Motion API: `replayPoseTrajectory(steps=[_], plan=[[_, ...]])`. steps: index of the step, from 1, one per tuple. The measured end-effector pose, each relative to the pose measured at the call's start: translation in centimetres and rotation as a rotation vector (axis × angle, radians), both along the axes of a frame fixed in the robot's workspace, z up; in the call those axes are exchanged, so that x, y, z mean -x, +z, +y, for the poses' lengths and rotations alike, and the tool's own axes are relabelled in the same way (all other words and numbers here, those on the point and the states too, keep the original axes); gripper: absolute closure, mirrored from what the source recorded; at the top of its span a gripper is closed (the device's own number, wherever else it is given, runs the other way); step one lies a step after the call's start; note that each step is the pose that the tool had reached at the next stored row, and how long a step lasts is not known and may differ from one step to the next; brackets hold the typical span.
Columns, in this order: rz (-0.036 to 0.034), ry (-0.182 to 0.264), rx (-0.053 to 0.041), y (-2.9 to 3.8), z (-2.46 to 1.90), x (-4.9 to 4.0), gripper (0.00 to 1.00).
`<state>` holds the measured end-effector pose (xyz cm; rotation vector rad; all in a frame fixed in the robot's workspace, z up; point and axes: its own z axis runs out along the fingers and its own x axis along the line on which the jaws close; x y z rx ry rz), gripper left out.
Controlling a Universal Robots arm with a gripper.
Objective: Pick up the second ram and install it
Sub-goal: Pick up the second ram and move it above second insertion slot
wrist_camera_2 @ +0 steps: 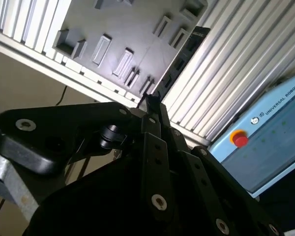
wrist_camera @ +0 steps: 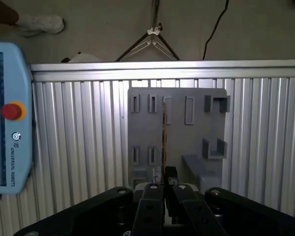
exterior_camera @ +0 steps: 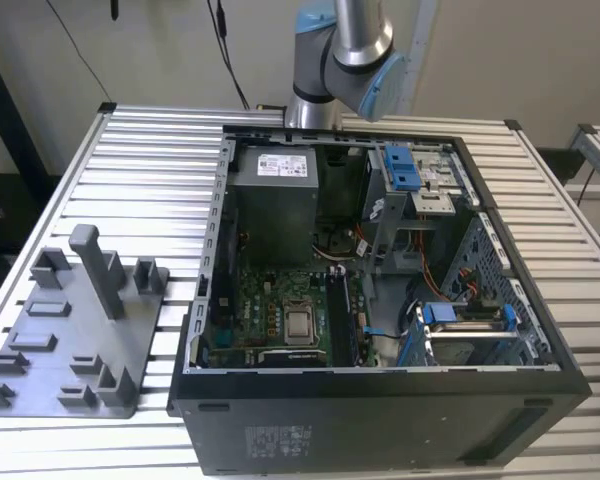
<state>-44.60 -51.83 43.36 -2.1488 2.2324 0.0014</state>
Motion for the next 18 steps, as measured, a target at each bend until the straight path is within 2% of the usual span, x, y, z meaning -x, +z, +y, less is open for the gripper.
replayPoseTrajectory(steps=[9, 12, 18], plan=[[0.0000, 0.000, 0.0000, 0.01, -0.01, -0.09, 0.86], [-0.0001, 0.000, -0.0001, 0.00, 0.00, -0.91, 0.86], [-0.0001, 0.000, 0.0000, 0.00, 0.00, -3.21, 0.86]])
